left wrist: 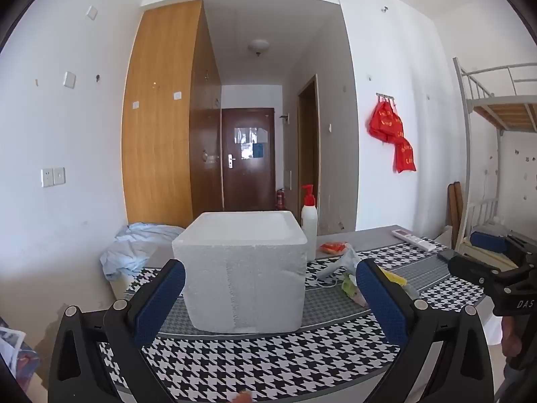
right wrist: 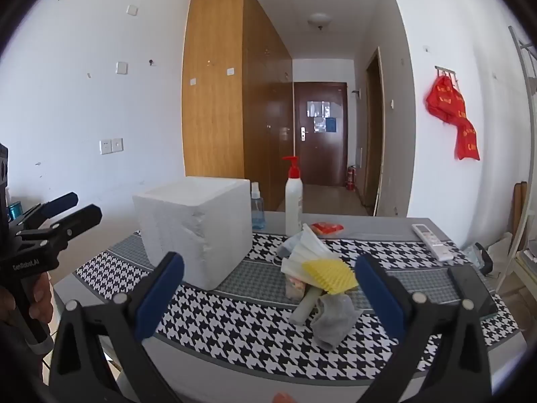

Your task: Organize soft objects

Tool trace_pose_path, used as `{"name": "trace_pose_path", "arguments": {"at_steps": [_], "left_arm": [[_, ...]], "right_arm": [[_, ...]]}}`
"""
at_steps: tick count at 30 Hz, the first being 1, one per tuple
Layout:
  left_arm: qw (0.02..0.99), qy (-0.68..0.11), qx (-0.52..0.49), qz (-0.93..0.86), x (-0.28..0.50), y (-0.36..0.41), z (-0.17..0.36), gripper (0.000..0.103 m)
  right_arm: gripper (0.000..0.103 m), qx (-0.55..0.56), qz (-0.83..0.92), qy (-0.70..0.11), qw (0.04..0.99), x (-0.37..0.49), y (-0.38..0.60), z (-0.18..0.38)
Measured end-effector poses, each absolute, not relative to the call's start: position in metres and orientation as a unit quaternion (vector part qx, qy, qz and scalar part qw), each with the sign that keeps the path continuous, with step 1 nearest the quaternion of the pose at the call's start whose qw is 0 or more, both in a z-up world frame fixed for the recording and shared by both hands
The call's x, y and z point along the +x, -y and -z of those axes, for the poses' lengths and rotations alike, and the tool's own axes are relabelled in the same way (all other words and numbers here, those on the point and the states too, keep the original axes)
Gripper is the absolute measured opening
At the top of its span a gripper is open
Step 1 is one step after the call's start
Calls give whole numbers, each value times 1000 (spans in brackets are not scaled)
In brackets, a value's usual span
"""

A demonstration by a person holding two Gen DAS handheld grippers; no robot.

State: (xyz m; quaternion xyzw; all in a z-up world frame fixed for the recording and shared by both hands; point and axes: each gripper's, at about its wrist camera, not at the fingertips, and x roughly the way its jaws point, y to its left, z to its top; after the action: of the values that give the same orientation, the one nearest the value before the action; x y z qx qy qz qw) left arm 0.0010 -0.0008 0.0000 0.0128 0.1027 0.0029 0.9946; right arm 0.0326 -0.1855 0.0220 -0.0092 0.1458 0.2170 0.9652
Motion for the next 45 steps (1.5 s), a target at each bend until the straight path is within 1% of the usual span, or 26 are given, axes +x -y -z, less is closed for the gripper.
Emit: {"name": "trace_pose_path", "arguments": {"at_steps": [4,7,16,26,33,38,45], "left_arm": [[995,-104,2,3,4,0,1,102],[996,-86,11,5,-6,3,0,102],[994,-107,-1,6,4,-1,0,102],[995,-100,-6,3,6,-1,1,102],[993,-114,-13,3,11,-3,3,102],[996,-93,-3,-6,5,0,0,102],[996,-91,5,-1,7,3,0,102]], "right_arm": [[103,-8,-219,-142,965,32,185,-24],[103,-9,-220,-139,966,30,183,-25],[103,-2,-207,-131,969,30,195,-29],[103,2,-203,-131,970,32,199,-28],[103,3,-201,-129,971,32,200,-28],[103,3,-202,-129,971,33,200,-28],[103,3,-202,-129,971,34,200,-27]]}}
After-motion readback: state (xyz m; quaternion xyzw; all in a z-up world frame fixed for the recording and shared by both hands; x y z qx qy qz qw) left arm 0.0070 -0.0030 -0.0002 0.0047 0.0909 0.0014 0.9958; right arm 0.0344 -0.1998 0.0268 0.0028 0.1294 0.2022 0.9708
